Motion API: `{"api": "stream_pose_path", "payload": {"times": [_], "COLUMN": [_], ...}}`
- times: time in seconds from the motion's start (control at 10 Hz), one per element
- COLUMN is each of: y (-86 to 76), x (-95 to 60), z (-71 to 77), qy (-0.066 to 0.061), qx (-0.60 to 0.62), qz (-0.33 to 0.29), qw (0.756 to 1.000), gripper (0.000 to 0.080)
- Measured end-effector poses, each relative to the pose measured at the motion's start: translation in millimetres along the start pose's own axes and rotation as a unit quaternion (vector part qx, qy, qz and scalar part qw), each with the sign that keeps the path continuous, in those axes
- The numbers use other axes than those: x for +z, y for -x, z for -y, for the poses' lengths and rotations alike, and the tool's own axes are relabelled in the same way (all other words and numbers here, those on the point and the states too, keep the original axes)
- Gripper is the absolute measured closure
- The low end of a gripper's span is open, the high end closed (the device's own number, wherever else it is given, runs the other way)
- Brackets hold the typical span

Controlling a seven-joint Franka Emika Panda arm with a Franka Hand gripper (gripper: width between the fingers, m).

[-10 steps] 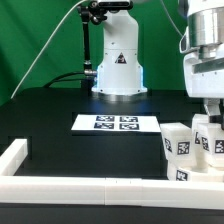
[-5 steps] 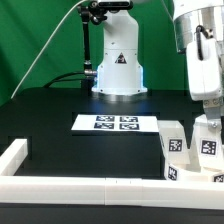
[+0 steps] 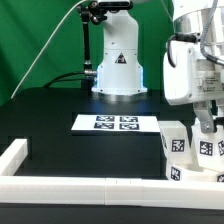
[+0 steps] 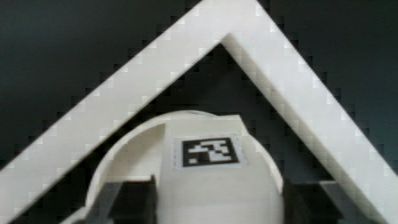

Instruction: Assemble stool

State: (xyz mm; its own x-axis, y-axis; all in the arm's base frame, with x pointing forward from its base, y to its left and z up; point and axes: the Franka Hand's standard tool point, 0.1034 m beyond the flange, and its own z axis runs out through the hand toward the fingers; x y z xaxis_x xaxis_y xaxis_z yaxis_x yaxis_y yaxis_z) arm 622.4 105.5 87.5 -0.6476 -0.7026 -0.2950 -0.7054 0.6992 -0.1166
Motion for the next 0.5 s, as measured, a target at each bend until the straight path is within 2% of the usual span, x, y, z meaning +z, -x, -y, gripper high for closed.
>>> {"api": "stream_pose_path", "payload": {"times": [0.5], "y": [1.6], "x": [0.2], "z": [-3.1], "qy": [0.004], "qx": [0.016], "qz": [0.004], "qw": [1.000], "gripper": [0.0463]}}
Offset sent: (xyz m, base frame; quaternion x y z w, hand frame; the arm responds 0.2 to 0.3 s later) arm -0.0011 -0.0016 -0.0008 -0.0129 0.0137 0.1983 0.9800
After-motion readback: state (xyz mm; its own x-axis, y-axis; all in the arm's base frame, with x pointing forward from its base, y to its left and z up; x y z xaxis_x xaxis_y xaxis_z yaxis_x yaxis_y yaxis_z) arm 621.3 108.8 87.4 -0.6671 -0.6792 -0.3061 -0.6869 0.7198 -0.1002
